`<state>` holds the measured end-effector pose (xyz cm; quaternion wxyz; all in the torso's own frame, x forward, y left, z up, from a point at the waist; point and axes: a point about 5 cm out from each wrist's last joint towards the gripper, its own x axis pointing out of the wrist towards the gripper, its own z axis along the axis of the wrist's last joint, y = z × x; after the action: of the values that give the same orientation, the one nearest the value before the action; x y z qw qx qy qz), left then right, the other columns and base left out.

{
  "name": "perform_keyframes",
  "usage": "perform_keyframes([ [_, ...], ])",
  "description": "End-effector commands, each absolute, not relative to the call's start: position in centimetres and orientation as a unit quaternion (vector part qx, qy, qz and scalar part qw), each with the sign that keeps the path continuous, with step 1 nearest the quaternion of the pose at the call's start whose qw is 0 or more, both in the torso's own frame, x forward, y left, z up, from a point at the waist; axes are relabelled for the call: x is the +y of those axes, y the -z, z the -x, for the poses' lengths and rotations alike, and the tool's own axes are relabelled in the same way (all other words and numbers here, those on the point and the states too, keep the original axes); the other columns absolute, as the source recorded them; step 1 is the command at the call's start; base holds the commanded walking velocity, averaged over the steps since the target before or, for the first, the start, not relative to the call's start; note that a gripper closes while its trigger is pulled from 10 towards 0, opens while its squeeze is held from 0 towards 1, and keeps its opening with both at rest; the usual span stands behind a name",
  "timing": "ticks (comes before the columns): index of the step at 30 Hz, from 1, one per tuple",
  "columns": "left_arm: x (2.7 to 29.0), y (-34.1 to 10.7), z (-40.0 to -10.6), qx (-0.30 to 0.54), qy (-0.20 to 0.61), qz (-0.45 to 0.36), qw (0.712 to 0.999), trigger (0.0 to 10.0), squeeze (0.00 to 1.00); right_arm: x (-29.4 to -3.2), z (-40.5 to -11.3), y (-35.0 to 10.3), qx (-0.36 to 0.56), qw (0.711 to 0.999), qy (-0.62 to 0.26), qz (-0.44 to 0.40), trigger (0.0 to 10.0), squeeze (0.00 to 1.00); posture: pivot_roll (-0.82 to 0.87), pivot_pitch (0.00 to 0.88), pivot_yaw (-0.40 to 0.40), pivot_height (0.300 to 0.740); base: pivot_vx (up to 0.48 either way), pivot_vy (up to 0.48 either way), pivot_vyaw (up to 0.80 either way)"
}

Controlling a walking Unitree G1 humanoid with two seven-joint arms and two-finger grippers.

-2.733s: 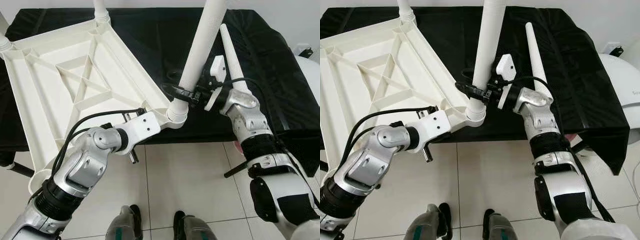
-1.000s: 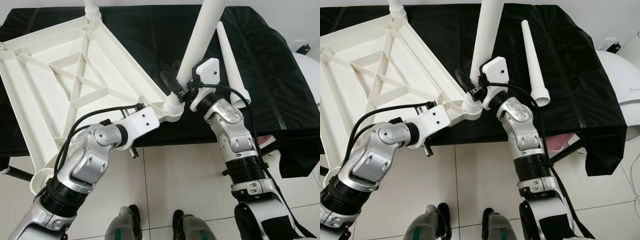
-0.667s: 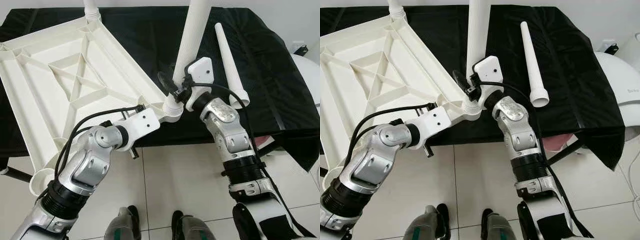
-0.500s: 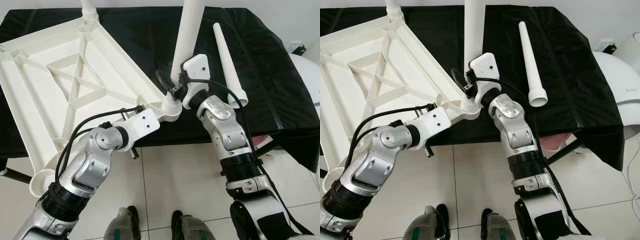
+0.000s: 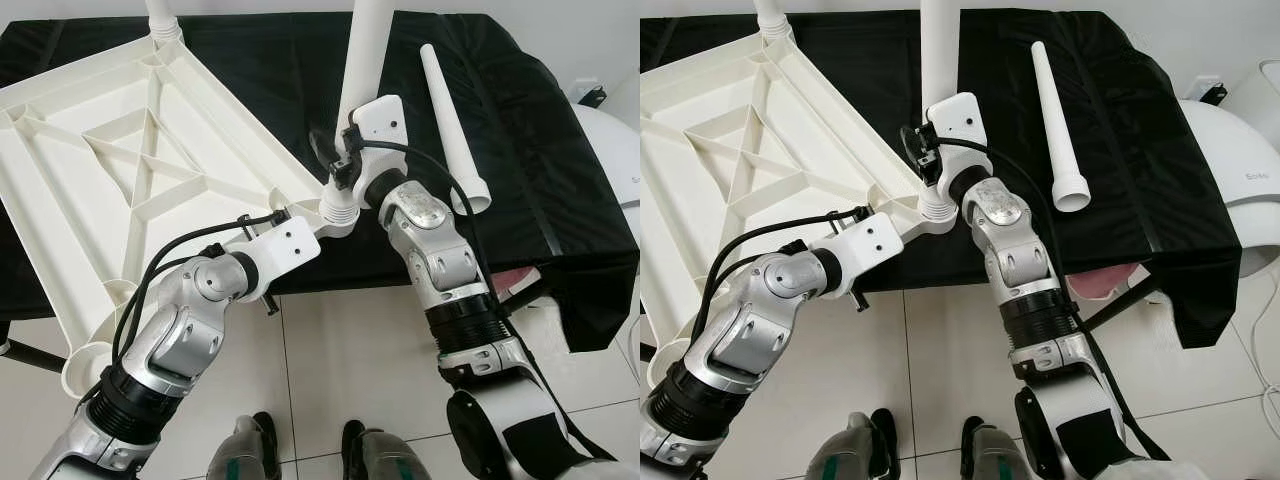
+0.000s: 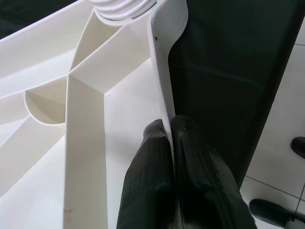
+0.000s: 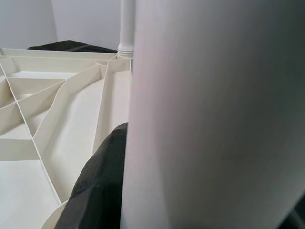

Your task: Building children table

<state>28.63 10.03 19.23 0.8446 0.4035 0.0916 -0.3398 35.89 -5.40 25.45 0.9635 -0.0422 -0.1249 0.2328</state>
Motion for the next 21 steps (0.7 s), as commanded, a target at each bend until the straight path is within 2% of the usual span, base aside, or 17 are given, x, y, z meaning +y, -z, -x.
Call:
perform_keyframes([
  [1, 9.61, -18.06, -28.09, 0.102, 0.345, -0.417, 0.835, 10.0, 0.00, -6.80, -36.72, -22.36, -0.051, 0.979, -0.191, 0.054, 10.0, 0.00, -0.07, 0.225, -0.025, 0.740, 0.000, 0.000, 0.00],
  [21, 9.80, -18.18, -28.24, 0.101, 0.338, -0.417, 0.837, 10.0, 0.00, -7.75, -37.05, -21.91, -0.029, 0.977, -0.187, 0.101, 10.0, 0.00, -0.07, 0.231, -0.030, 0.740, 0.000, 0.000, 0.00],
])
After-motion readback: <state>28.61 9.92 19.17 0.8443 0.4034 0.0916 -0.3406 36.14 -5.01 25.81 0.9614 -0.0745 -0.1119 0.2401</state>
